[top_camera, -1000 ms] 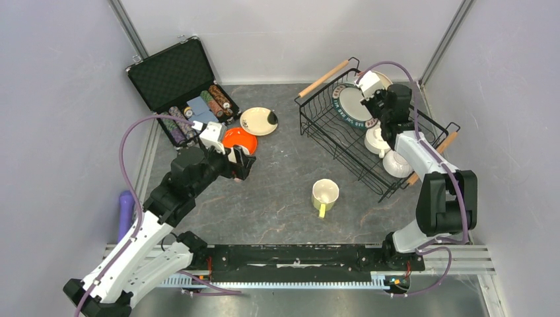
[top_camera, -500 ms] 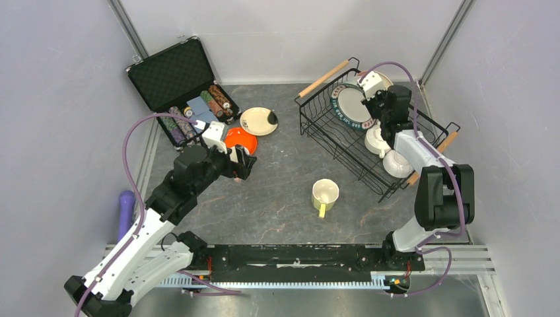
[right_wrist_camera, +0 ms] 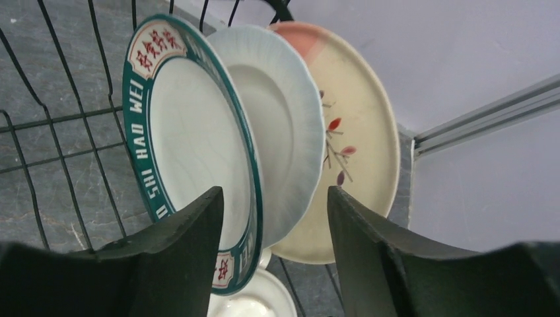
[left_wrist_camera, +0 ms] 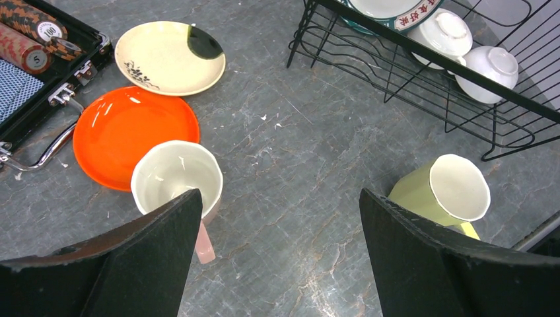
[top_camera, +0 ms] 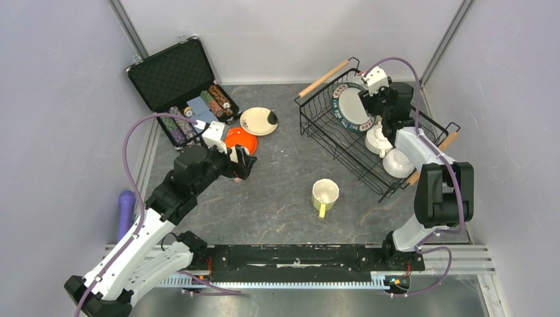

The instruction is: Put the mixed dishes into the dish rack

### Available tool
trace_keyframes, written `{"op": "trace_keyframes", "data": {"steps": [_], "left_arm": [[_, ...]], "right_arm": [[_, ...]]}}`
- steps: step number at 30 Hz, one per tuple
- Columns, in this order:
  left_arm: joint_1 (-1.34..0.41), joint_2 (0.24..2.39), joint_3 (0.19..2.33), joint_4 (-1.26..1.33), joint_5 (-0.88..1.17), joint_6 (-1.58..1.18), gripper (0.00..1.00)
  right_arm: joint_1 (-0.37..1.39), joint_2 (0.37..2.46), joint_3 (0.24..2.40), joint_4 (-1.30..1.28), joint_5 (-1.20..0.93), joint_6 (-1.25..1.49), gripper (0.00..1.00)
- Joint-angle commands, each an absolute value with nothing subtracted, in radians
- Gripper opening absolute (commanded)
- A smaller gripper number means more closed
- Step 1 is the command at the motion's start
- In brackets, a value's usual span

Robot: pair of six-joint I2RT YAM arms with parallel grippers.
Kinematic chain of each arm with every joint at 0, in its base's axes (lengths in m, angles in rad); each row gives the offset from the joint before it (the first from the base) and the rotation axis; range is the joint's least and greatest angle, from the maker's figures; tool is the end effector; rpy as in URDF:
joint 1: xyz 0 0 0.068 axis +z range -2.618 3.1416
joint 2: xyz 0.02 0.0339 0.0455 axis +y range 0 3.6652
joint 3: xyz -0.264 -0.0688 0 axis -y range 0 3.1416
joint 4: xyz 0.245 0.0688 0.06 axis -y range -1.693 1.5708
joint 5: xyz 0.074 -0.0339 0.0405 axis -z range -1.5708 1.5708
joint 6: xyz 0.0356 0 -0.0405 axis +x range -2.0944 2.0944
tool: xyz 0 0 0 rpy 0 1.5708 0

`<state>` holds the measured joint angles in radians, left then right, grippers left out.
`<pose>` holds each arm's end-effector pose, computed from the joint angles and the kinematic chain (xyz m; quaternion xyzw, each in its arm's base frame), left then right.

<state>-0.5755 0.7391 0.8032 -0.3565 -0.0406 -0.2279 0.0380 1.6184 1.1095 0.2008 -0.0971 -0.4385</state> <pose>0.1438 -0.0916 0.3353 0.1268 0.7924 -0.2182 0.5553 0.3796 0.0179 0.2770 -0.2181 0.7767 -0.0789 0.5855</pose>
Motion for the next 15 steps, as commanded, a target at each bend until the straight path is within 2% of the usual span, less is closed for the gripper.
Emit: {"op": "trace_keyframes", "data": {"steps": [1,5,8,12,15], "left_arm": [[-0.571,0.749,0.849,-0.327,-0.022,-0.193,0.94],[-0.568,0.815,0.883,-0.368,-0.043,-0.243,0.91],[-0.561,0.856,0.895,-0.374,-0.046,-0.289,0.91],[-0.516,0.911,0.921,-0.385,-0.09,-0.367,0.91],[-0.428,0.955,0.945,-0.39,-0.072,-0.444,0.92]], "right_arm": [[0.036,1.566,1.199,0.204,-0.087,-0.412,0.66],[0.035,1.507,1.212,0.184,-0.126,-0.363,0.76],[0.037,1.479,1.226,0.17,-0.131,-0.22,0.82],[0.04,1.455,1.271,0.059,-0.213,0.031,0.83],[0.061,1.384,1.196,0.077,-0.329,0.133,0.83]]}}
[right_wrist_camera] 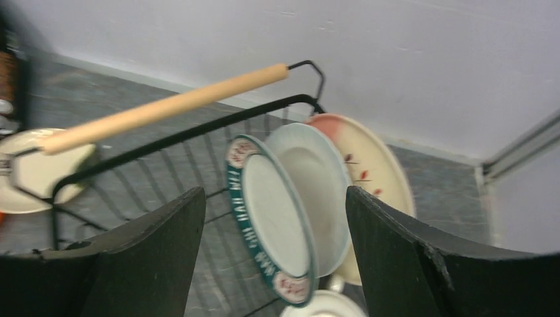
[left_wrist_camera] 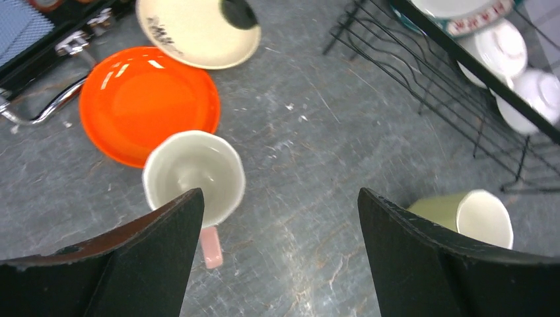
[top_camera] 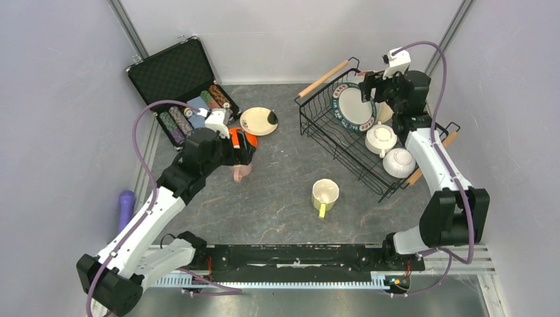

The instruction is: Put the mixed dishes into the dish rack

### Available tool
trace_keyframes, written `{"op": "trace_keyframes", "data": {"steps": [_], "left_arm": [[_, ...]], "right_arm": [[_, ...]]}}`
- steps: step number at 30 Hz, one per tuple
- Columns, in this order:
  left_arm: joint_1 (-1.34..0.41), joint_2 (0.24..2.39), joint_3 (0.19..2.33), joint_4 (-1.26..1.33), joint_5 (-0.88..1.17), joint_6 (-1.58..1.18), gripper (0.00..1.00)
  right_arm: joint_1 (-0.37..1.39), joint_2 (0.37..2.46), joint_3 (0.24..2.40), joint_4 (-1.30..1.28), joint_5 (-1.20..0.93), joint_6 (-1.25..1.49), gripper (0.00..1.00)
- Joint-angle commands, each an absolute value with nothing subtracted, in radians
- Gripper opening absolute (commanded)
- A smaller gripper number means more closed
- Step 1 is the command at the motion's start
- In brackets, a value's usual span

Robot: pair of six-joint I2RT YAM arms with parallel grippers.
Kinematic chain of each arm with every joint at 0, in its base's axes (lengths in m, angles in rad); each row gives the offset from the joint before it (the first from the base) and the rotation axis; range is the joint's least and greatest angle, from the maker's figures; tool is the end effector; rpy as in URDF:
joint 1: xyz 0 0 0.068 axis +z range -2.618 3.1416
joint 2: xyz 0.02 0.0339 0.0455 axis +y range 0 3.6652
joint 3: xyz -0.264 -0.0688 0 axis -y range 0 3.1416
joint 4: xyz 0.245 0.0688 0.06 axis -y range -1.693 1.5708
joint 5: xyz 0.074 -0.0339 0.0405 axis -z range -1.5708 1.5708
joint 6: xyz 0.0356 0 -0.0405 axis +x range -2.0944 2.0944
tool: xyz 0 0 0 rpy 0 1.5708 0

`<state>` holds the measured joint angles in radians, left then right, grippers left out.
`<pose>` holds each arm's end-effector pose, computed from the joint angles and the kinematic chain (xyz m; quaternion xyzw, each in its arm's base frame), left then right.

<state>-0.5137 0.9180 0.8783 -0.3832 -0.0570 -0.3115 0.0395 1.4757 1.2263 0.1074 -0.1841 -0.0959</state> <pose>0.1810 -0.0998 0.3285 0.0693 0.8367 -0.1957 0.5068 0.3545 0.0205 0.3586 -0.1110 0.7465 0.0510 0.6541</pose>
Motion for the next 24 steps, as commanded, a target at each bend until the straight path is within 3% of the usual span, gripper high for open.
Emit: {"op": "trace_keyframes", "data": {"steps": [1,10,16,24], "left_arm": [[-0.395,0.968,0.95,-0.391,-0.066,-0.467,0.92],[-0.194,1.142,1.025,-0.496,-0.042,-0.503,0.91],[-0.193,1.171,0.989,-0.558,-0.087,-0.445,0.72],[-0.193,1.262,0.976,-0.543,-0.077,-0.421,0.62]], "right_arm": [[0.08,1.359,1.167,0.093,-0.343,0.14,0.83],[0.217,1.179,1.028,0.066,-0.323,0.095,0.86],[0.219,1.12,0.976,0.069,-0.337,0.098,0.86],[0.219,1.122,0.966,0.069,-0.366,0.112,0.86]]}}
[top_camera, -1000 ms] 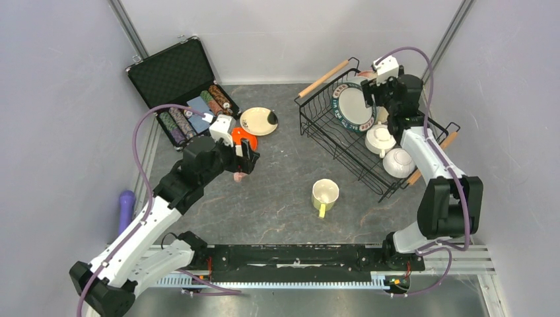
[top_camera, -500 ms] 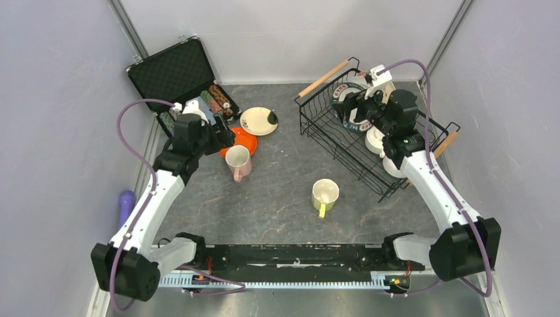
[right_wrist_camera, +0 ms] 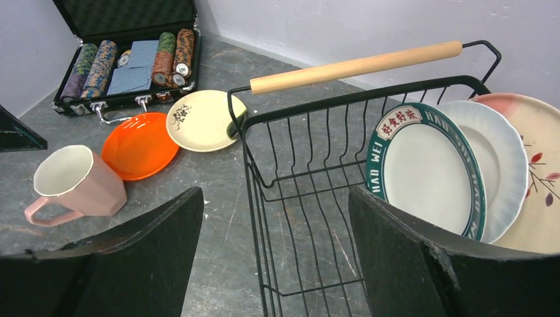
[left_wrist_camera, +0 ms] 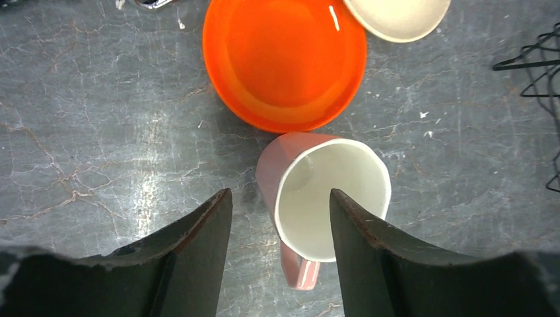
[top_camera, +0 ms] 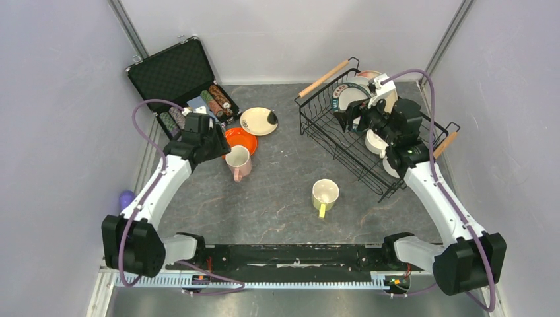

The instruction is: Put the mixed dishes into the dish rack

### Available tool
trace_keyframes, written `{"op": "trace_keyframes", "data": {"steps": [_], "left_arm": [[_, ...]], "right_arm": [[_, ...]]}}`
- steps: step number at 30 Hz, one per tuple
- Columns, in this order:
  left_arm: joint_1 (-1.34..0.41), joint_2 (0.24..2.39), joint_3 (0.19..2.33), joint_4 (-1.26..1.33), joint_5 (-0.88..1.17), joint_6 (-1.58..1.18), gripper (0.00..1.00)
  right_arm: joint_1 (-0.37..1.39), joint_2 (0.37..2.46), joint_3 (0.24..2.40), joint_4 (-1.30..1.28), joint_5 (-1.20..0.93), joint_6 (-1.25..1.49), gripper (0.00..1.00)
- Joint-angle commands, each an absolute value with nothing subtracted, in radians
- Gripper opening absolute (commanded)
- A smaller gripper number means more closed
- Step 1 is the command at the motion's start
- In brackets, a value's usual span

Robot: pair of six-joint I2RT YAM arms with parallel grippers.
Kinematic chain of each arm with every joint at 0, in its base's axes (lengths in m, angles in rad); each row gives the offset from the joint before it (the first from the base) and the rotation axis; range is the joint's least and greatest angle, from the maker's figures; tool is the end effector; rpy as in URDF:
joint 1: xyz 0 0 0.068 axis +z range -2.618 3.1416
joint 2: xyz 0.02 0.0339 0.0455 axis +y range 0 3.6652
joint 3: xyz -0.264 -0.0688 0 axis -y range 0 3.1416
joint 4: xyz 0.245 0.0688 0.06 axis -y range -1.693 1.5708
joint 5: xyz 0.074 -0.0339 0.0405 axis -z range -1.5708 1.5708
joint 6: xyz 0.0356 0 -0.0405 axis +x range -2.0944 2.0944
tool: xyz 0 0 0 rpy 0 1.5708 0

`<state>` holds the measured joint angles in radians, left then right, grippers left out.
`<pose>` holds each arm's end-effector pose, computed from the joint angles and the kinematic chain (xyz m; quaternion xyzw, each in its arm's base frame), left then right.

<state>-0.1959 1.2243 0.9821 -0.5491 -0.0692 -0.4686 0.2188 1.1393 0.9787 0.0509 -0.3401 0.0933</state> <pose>0.2551 -0.0481 0.2834 -0.1387 0.9141 -0.0936 0.3694 0.2590 0.0698 0.3616 -0.1587 0.7255 0.2267 0.6301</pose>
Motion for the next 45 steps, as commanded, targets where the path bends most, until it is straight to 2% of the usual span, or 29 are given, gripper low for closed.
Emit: {"op": "trace_keyframes", "data": {"steps": [1,3,5,8,12,15,19,31,34,40,45], "left_arm": [[-0.193,1.279,0.973,-0.542,-0.069,-0.417,0.62],[-0.193,1.32,0.976,-0.547,-0.043,-0.418,0.6],[-0.193,1.362,0.983,-0.551,-0.005,-0.414,0.53],[-0.193,1.4,0.987,-0.555,0.083,-0.407,0.36],[-0.195,1.382,0.976,-0.555,0.128,-0.393,0.03],[-0.199,1.333,0.957,-0.544,0.165,-0.373,0.02],[-0.199,1.254,0.94,-0.497,0.345,-0.378,0.02],[-0.199,1.081,0.928,-0.211,0.692,-0.647,0.02],[-0.199,1.07,0.891,-0.02,0.792,-0.805,0.02],[-0.211,1.047,0.845,0.326,0.844,-1.009,0.02],[-0.246,1.073,0.839,0.516,0.865,-1.123,0.02]], "right_arm": [[0.218,1.12,0.963,0.069,-0.367,0.112,0.86],[0.219,1.114,0.96,0.064,-0.367,0.111,0.86],[0.219,1.106,0.954,0.067,-0.369,0.11,0.86],[0.219,1.096,0.941,0.075,-0.371,0.112,0.86],[0.22,1.094,0.936,0.069,-0.373,0.113,0.86],[0.221,1.099,0.937,0.066,-0.394,0.126,0.86],[0.23,1.108,0.916,0.094,-0.477,0.171,0.86],[0.24,1.08,0.807,0.234,-0.673,0.294,0.86],[0.241,1.058,0.738,0.376,-0.754,0.424,0.87],[0.282,1.054,0.601,0.899,-0.821,0.874,0.89],[0.379,1.114,0.643,0.97,-0.808,1.008,0.9]]}}
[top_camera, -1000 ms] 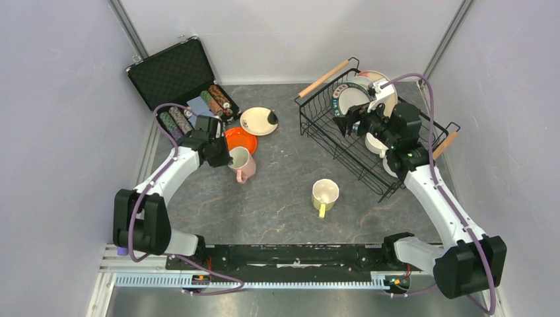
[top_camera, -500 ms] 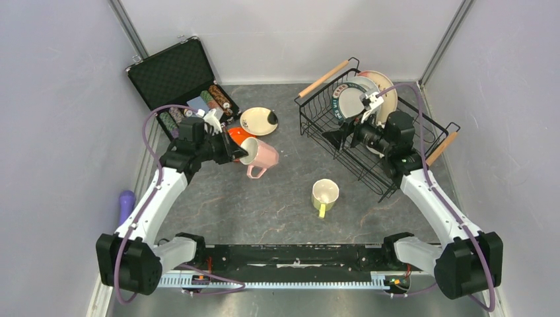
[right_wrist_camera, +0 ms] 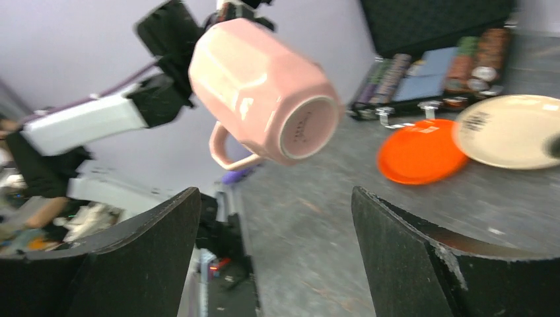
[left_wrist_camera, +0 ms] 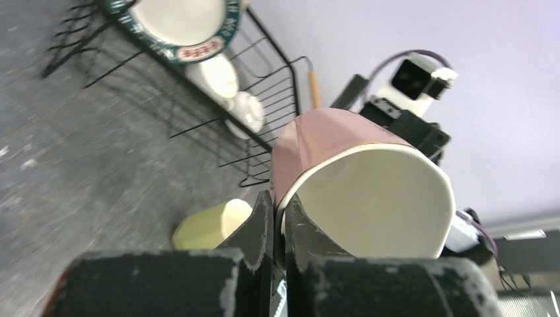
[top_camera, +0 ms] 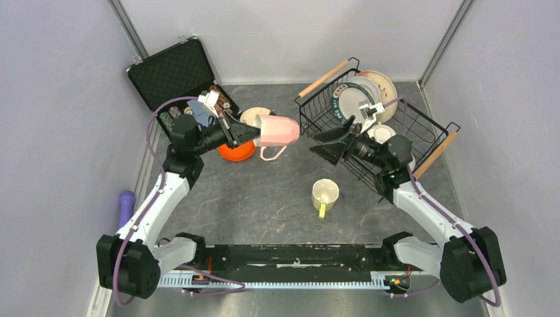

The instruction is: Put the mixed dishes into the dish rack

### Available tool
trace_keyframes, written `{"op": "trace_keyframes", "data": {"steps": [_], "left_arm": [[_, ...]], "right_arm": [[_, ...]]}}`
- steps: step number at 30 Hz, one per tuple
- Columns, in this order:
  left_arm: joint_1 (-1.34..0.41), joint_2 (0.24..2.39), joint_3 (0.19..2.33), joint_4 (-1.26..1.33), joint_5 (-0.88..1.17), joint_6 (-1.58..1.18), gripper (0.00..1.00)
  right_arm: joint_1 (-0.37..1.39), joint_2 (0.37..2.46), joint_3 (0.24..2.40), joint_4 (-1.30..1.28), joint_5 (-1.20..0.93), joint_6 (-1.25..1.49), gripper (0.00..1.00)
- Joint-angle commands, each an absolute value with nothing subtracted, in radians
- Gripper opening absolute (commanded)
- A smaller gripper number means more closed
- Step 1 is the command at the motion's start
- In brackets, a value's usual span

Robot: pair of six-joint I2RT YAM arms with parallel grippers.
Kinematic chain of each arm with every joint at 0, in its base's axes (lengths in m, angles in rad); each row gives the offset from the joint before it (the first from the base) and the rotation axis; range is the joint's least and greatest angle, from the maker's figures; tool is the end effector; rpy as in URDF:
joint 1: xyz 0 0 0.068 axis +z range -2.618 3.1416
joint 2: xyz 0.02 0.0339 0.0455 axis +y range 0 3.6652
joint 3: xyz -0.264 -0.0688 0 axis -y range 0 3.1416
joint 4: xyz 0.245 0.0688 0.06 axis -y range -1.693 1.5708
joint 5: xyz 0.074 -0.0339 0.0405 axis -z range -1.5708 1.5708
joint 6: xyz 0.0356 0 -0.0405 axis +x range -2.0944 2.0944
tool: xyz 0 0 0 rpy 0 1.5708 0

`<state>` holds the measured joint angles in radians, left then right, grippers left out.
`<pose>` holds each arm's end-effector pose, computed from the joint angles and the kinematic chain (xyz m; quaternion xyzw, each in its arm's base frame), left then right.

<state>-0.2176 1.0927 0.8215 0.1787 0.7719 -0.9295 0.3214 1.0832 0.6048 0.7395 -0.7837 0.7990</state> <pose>0.2385 -0.0782 0.3309 -0.0009 0.7301 -0.5723 0.3733 0.2172 0.0988 0.3128 -0.1612 0.6186 0.5865 0.4974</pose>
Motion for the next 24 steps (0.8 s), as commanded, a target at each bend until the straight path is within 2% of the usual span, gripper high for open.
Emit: {"op": "trace_keyframes", "data": {"steps": [1,5,24], "left_arm": [[-0.252,1.081,0.842,0.527,0.864,-1.131,0.02],[-0.282,1.098,0.857,0.564,0.87,-1.149,0.02],[-0.364,1.153,0.887,0.542,0.913,-1.097,0.02]], "right_arm": [[0.39,1.126,0.634,1.048,-0.804,1.062,0.9],[0.42,1.192,0.631,1.226,-0.785,1.21,0.9],[0.536,1.282,0.73,1.218,-0.747,1.218,0.92]]}}
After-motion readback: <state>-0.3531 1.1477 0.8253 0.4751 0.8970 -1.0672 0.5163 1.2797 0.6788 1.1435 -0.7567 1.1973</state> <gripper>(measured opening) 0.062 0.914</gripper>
